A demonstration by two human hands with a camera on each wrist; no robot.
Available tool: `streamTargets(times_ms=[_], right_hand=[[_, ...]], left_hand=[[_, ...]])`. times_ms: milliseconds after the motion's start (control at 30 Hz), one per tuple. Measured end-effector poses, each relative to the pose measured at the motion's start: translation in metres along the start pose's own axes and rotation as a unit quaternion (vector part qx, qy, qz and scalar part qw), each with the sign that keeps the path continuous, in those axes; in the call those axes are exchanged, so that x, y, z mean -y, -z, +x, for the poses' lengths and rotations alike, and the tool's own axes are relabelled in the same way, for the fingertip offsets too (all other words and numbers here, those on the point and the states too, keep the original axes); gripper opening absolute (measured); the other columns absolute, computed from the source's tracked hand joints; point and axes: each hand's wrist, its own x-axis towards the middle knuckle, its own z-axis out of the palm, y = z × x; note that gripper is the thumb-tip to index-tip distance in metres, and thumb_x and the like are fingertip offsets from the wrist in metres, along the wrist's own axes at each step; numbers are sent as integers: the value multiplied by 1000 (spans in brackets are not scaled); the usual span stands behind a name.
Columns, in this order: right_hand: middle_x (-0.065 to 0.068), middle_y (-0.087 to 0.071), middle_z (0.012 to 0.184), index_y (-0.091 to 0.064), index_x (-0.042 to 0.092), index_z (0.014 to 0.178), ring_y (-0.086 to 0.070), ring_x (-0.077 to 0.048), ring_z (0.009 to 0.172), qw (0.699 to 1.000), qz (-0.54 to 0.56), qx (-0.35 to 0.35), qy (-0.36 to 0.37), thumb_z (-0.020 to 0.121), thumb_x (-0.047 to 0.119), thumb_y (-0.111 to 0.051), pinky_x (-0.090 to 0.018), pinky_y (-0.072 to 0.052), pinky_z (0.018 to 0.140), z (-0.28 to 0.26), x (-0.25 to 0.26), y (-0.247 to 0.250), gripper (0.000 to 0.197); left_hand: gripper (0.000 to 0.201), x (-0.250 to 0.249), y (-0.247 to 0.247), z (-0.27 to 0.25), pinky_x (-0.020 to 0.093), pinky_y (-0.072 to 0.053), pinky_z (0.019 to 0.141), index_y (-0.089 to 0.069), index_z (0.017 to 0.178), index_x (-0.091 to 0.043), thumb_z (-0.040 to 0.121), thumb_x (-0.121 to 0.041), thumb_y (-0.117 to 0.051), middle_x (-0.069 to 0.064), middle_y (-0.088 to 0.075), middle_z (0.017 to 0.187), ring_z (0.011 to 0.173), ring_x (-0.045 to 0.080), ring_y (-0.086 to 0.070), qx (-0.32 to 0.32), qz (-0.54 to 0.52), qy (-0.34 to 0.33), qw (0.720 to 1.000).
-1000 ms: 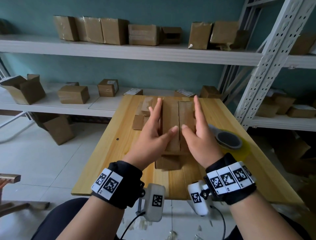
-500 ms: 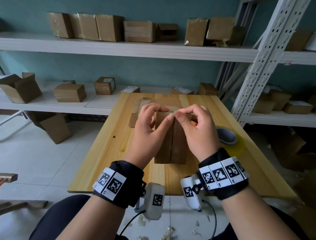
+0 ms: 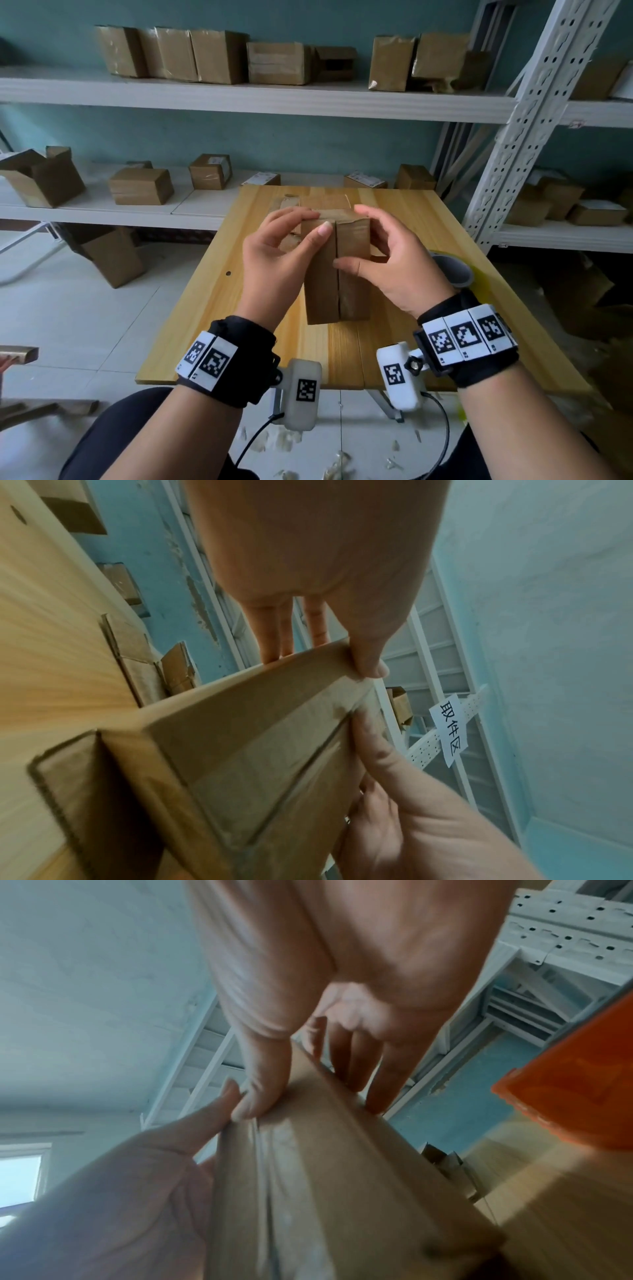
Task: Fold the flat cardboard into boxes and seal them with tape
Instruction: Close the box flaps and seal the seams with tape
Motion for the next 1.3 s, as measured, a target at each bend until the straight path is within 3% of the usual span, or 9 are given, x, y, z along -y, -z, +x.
streamTargets(times_ms=[100,333,500,600,700,833,900,1100,1300], right_hand=[[16,-43,161,-28,40,161,-43,1,145,997,62,37,-31,68,63,-88,-41,-43,120,-1,4,2,113],[20,-51,152,-36,33,159,-52,3,137,972,117,200,-26,76,28,-89,-29,-47,113,-9,10,17,100],[20,-58,144,-53,53,143,-53,1,135,990,36,131,-31,58,53,-98,-41,-46,116,-8,-1,16,96],[16,-68,129,-66,45,130,-62,-6,125,997,43,56,-6,75,53,-88,-45,-50,112,-4,-11,20,60],[21,-54,149,-60,43,139,-47,-3,141,996,-30,79,-22,97,47,-69,-46,-39,121,-2,-18,17,44],[23,2,172,-20,47,163,-4,-5,159,978,-93,165,-85,70,76,-73,-42,-17,130,-8,-12,12,111],[22,4,172,-10,45,164,-3,-6,158,973,-132,165,-90,56,73,-85,-39,-17,128,-9,-13,10,135],[16,-45,148,-30,49,150,-48,-10,135,983,-111,119,-82,51,69,-92,-46,-48,113,-4,-26,12,119],[16,-12,173,-22,42,163,-17,-9,157,983,-121,115,-78,66,57,-92,-37,-24,125,-5,-24,8,121]], left_hand=[[22,-2,3,3,43,-62,86,-82,104,-26,87,-39,-88,3,-78,108,106,24,-74,-34,-51,48,997],[37,10,14,10,45,-63,73,-60,88,-15,87,-39,-88,4,-67,83,78,18,-68,-51,-3,200,978],[26,14,18,13,32,-47,61,-67,93,-22,95,-47,-75,-3,-62,76,69,14,-58,-28,163,185,969],[17,10,22,16,37,-54,72,-70,113,-29,102,-40,-62,-1,-66,83,81,19,-66,-13,199,175,964],[37,6,20,13,39,-56,95,-65,138,-31,106,-30,-48,-4,-69,118,110,17,-64,32,200,182,962],[45,3,18,9,40,-42,118,-56,152,-32,110,-32,-42,-12,-54,152,141,13,-48,64,216,148,963],[48,4,17,8,36,-39,117,-47,159,-38,112,-46,-44,-20,-47,149,139,8,-44,96,198,152,964],[47,10,14,5,40,-52,101,-58,142,-36,109,-62,-37,-13,-65,127,119,14,-61,101,204,157,961],[41,15,7,9,44,-56,94,-61,132,-30,111,-56,-38,-7,-68,117,109,18,-64,67,242,160,955]])
